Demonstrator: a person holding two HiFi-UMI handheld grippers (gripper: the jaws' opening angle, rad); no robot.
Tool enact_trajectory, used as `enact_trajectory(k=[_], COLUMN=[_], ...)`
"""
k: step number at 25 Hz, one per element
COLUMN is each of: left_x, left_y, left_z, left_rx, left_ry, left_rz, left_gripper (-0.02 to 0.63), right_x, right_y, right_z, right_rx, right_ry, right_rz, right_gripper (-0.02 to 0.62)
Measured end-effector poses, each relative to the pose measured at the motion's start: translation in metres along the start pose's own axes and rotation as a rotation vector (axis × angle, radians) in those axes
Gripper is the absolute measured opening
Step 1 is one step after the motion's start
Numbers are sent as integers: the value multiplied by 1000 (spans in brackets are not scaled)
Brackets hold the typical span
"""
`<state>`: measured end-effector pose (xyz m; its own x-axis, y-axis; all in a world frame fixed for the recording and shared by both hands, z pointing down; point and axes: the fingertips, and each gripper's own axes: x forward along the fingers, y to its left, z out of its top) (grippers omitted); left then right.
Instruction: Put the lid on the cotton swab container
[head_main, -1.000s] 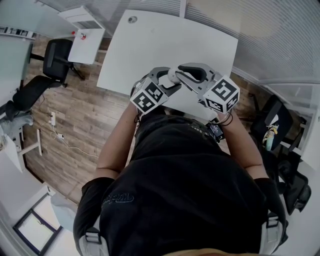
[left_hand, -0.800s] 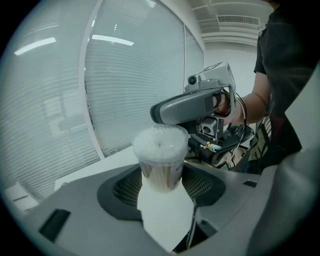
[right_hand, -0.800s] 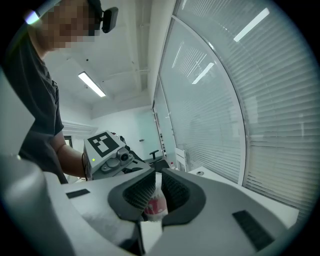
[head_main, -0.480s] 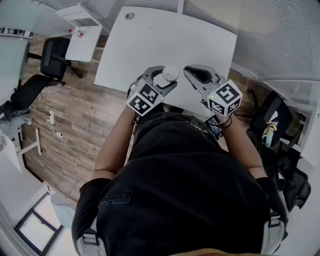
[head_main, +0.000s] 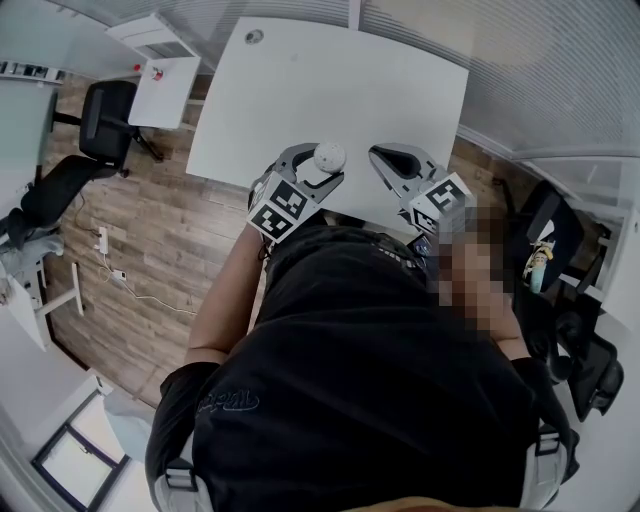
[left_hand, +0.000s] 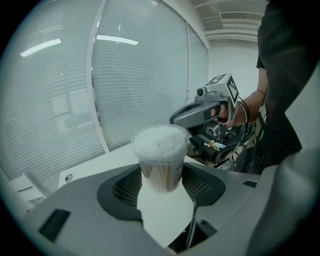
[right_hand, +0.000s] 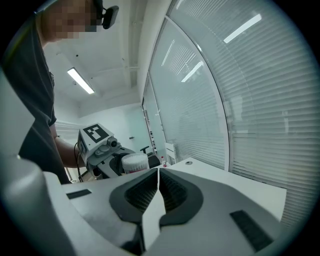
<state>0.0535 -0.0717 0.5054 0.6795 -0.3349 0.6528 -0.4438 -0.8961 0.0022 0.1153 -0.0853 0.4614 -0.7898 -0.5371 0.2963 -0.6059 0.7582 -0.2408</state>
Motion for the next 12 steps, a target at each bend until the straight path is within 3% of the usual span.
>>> enact_trajectory(k=[12], left_x=[5], left_y=[-8], left_z=[-5], left_rx=[2], left_ry=[5], left_rz=[-13], left_gripper=[259], right_x=[-5], right_y=[-4], right_z=[-11], right_rx=[14], right_ry=[9], right_rz=[-15], right_gripper=[29])
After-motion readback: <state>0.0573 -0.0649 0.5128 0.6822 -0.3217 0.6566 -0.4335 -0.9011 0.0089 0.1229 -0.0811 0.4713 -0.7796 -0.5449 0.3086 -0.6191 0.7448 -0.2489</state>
